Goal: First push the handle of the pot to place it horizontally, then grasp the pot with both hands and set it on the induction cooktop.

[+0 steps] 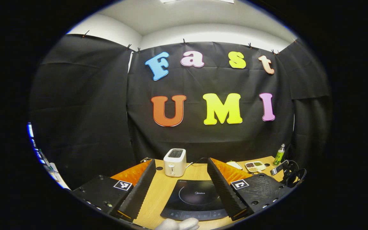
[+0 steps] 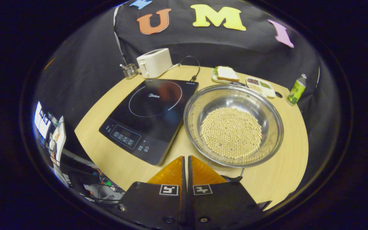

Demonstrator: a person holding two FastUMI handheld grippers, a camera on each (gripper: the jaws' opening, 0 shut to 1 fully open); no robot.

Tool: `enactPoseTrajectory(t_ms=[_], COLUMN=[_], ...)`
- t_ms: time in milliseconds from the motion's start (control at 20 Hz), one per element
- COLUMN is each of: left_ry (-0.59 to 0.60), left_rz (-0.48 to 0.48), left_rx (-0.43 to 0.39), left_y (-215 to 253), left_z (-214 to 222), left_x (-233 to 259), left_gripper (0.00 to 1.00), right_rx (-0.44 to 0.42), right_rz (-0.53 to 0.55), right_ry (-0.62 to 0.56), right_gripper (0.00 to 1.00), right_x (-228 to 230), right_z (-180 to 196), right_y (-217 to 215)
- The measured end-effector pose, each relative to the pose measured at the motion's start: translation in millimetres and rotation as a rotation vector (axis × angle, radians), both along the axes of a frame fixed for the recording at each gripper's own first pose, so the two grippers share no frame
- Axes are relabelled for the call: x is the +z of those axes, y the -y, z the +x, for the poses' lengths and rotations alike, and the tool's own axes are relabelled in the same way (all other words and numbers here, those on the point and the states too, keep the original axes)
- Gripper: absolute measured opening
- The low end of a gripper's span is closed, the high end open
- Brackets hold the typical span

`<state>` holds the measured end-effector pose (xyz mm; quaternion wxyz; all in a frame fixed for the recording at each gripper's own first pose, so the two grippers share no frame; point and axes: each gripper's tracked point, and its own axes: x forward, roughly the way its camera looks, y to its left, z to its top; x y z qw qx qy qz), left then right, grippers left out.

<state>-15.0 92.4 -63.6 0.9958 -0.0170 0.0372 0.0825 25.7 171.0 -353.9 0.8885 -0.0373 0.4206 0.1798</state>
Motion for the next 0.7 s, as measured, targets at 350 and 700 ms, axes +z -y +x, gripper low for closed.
enactPoseTrajectory(t_ms=[350, 700], left_ry=[-0.019, -0.025], left_rz=[0.006, 0.007], left_rx=[-0.004, 0.003], left_y=[0, -1], left_z=[2, 3], left_x=[-7, -7], left_gripper=[0.96, 0.96], right_rx=[-0.049, -0.067], right_rz=[0.002, 0.018], right_ry=[-0.073, -0.091], right_gripper=[0.04, 0.00], right_x=[-27, -33], right_z=[0, -3], right_y=[13, 13])
